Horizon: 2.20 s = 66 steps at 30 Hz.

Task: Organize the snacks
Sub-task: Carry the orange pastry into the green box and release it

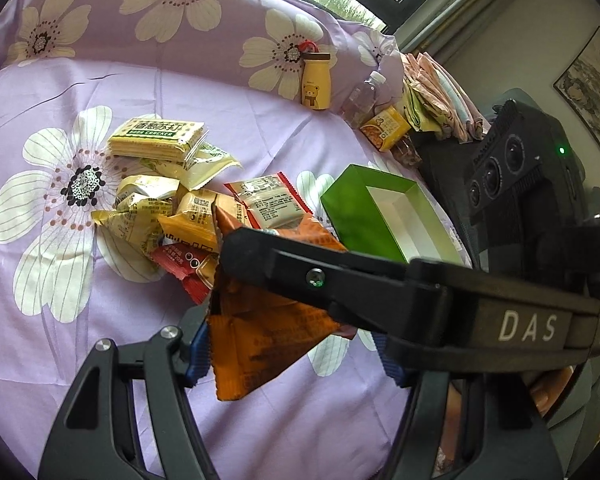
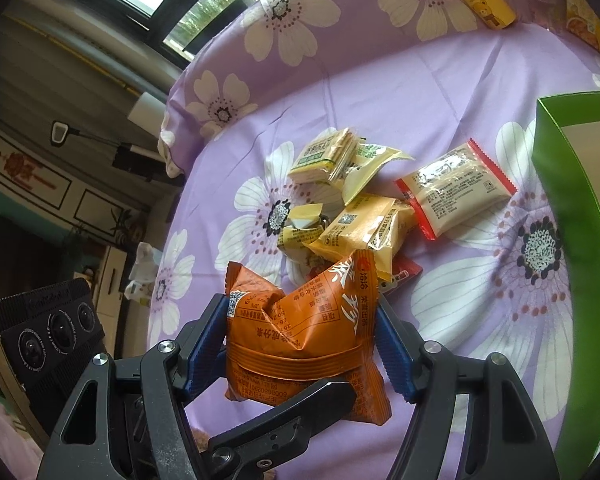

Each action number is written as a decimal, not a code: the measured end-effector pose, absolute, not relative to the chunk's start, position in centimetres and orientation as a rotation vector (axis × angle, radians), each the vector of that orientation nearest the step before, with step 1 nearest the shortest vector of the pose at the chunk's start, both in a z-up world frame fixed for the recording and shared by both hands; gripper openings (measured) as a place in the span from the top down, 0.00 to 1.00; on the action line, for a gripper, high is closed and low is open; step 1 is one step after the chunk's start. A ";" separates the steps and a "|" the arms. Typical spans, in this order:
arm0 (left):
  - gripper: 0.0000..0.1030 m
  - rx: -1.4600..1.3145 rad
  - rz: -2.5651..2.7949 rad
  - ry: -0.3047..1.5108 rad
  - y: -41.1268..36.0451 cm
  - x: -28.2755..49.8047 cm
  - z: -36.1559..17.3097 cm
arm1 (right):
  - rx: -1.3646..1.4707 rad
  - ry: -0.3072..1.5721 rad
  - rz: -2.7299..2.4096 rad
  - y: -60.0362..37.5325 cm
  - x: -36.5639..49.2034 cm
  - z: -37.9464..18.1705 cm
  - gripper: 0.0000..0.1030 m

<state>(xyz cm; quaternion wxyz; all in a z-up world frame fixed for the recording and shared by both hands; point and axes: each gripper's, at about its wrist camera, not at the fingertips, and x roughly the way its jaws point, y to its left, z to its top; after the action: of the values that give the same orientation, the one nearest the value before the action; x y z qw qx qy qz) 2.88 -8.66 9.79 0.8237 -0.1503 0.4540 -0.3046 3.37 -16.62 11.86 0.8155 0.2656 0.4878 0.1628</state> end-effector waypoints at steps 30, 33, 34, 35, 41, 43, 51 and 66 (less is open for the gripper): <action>0.38 -0.372 -0.710 0.986 -8.7 3.3 9.2 | 0.545 1.069 0.347 -17.8 3.2 11.8 0.30; 0.38 -0.379 -0.712 0.988 -8.7 3.3 9.3 | 0.539 1.066 0.346 -17.8 3.2 11.9 0.30; 0.38 -0.383 -0.714 0.988 -8.6 3.3 9.4 | 0.535 1.062 0.345 -17.8 3.1 12.1 0.30; 0.38 -0.384 -0.716 0.987 -8.6 3.2 9.5 | 0.534 1.056 0.346 -17.9 3.0 12.2 0.30; 0.38 -0.346 -0.721 0.946 -9.6 2.1 10.9 | 0.503 1.003 0.356 -18.3 1.9 13.6 0.30; 0.38 -0.334 -0.724 0.935 -10.2 1.9 11.3 | 0.501 0.986 0.355 -18.8 1.5 14.0 0.30; 0.39 -0.272 -0.736 0.898 -14.1 2.0 13.0 | 0.521 0.917 0.319 -22.2 0.6 15.6 0.30; 0.39 -0.182 -0.852 0.888 -22.3 2.3 14.2 | 0.615 0.815 0.207 -30.3 -1.9 16.5 0.30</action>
<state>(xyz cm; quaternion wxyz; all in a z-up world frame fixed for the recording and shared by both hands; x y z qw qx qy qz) 2.32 -22.34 14.15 0.8126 -0.0851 0.4160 -0.3992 -1.95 -30.30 16.50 0.8674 0.2936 0.3893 0.0991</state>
